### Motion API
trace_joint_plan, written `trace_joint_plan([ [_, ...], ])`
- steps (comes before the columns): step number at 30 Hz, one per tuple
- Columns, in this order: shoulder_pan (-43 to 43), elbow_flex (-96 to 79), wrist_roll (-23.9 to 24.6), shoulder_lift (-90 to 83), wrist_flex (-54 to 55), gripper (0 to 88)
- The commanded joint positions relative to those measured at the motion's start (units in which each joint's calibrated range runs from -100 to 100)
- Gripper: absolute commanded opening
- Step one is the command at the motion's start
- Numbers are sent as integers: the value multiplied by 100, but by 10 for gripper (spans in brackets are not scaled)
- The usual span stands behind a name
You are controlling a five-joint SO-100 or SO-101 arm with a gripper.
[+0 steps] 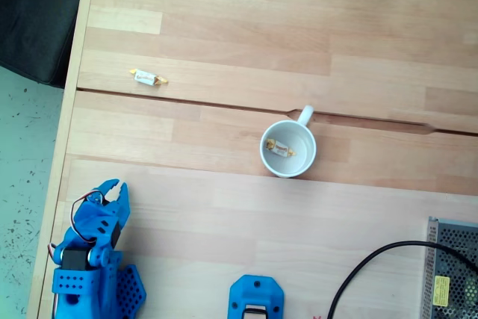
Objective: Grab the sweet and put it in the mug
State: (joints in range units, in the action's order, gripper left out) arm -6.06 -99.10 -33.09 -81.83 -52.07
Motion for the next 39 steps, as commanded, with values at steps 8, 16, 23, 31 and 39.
trace_joint_plan([
  [8,-55,-90,-10,-18,-67,35],
  [16,-55,-90,-10,-18,-67,35],
  [23,-55,-90,-10,-18,-67,35],
  [31,-55,-90,-10,-18,-67,35],
  [39,-55,-90,-10,-18,-99,34],
])
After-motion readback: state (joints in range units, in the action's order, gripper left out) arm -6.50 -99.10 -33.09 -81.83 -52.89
